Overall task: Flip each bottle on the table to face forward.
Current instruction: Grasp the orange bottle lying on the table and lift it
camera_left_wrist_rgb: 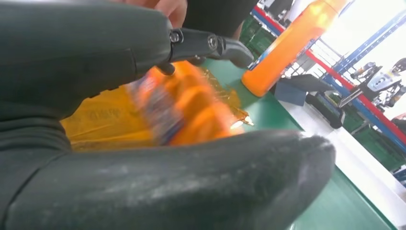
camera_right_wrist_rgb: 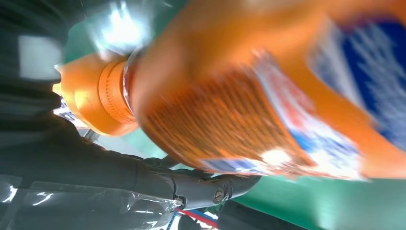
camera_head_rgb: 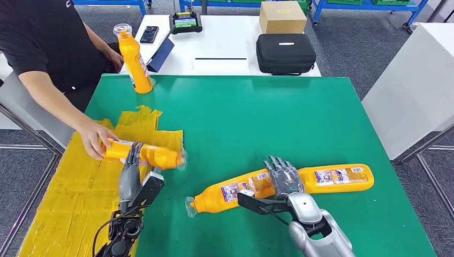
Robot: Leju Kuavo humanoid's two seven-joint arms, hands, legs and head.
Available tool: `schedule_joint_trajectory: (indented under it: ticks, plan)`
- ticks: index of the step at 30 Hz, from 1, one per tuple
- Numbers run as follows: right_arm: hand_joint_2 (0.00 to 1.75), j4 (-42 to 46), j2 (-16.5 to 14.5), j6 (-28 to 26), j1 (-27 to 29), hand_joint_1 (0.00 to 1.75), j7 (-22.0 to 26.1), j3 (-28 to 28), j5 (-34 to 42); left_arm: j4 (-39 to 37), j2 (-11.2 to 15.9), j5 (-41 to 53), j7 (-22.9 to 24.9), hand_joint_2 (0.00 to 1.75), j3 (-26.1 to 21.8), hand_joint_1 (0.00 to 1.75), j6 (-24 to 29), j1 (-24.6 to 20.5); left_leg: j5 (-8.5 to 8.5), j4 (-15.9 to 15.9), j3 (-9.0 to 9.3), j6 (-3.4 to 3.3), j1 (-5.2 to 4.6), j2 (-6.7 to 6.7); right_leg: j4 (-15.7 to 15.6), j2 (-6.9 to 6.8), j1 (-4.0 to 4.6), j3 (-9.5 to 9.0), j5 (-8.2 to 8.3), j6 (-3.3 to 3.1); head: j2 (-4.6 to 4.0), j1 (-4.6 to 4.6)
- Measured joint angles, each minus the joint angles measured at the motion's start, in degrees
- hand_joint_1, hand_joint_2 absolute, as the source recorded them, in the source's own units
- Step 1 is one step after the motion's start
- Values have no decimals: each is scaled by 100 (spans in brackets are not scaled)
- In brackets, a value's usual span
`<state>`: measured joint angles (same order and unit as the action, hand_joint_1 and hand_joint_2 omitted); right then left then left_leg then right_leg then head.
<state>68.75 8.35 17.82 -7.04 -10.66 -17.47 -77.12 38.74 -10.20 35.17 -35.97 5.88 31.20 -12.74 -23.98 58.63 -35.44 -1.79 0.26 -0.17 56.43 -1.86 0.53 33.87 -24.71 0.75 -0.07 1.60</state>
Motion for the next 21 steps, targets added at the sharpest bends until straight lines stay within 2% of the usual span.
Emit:
schedule_joint_trajectory:
  ticks: [1,2,10,14,16,20,21]
  plan:
    - [175,-38,11,5,-23,141,28,3,14,-1,1,-15,-4,0,-1,0,-3,2,0,0,0,0,0,0,0,0,0,0,1,0,0,0]
    - [175,-89,24,11,-52,175,69,4,38,-2,2,-37,-12,0,-1,0,-7,3,0,0,0,0,0,1,0,1,-1,0,2,1,0,0]
    - [175,-949,83,-60,-605,171,650,-11,425,-1,8,-228,-85,0,-6,0,-105,-35,1,0,16,-1,0,23,-2,16,-2,-6,16,1,0,0]
    - [175,-1466,38,-251,-925,0,866,-76,550,-4,8,-269,-128,0,-4,0,-124,-72,9,0,19,2,0,30,-3,22,0,-5,26,-5,0,-1]
    - [175,-1708,-2,-379,-1069,0,950,-144,559,-18,7,-319,-175,0,-4,0,-122,-109,13,-1,19,6,0,31,-3,23,2,-5,33,-11,0,-1]
    - [0,-2048,-126,-521,-1289,0,1000,-280,566,-56,6,-383,-229,0,-3,0,-121,-178,20,-1,22,12,3,47,-2,36,6,-4,45,-18,0,-2]
    - [0,-2108,-156,-535,-1336,0,1007,-311,569,-63,5,-398,-235,0,-3,0,-121,-187,22,-1,23,11,3,52,-2,40,7,-3,48,-18,0,-1]
